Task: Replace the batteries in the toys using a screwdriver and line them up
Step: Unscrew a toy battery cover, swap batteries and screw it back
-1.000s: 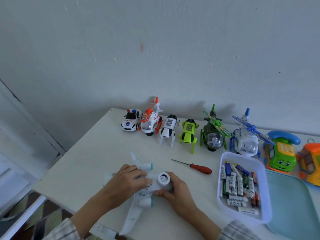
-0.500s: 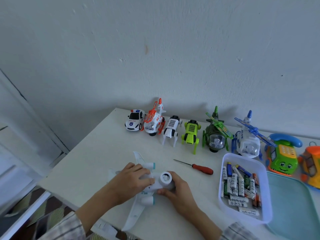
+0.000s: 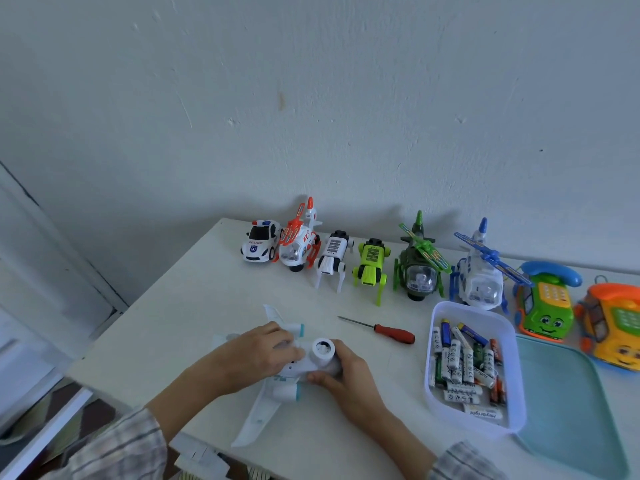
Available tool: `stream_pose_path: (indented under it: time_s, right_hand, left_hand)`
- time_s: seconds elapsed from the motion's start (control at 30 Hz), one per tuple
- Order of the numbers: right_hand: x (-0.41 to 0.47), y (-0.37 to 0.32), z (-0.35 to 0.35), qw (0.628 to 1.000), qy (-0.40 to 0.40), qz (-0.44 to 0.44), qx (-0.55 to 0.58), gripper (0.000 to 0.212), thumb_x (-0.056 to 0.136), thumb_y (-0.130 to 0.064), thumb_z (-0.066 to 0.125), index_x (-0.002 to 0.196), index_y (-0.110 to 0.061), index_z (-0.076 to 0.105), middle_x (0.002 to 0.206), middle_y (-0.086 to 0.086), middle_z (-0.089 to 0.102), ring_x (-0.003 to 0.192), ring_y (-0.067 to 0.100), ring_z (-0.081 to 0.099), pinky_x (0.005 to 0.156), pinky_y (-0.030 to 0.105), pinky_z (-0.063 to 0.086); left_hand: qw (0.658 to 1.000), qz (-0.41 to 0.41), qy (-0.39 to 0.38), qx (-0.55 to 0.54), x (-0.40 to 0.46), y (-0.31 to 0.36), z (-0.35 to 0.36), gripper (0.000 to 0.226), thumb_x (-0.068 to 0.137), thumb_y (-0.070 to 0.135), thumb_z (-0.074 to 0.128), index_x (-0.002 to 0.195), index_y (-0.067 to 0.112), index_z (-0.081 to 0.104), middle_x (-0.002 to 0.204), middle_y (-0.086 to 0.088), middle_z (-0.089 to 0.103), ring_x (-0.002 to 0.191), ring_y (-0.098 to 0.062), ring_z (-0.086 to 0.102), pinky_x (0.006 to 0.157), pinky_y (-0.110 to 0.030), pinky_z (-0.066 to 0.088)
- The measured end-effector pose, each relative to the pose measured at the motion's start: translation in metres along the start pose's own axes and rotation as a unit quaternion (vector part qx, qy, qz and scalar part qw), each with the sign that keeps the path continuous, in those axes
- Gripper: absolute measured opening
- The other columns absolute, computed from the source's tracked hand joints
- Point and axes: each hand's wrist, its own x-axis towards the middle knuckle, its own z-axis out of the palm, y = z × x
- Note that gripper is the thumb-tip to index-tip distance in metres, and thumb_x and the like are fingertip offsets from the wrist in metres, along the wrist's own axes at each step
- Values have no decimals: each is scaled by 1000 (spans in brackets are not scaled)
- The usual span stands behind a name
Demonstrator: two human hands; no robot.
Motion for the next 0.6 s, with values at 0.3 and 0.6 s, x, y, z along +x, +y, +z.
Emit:
stream_pose_path:
  time_s: [0.3,0.6]
  right_hand:
    - [-1,-4,0,1000,5,13,-19,41,71,-45,76,106,-35,58,102,-16,66,94,5,61,85,31,50]
    - [0,-6,-2,1000,1,14,-22,42,71,-39,78,108,-33,58,102,-19,65,95,1,60,85,19,47]
  left_hand:
    - [999,5,-18,45,9,-3,8,21,82,31,45,87,29,65,87,6,65,73,-14,60,58,-22,49]
    - [985,-133,17,-107,-14,11,22,34,95,50,42,110,35,69,120,14,64,108,-4,53,86,-21,40]
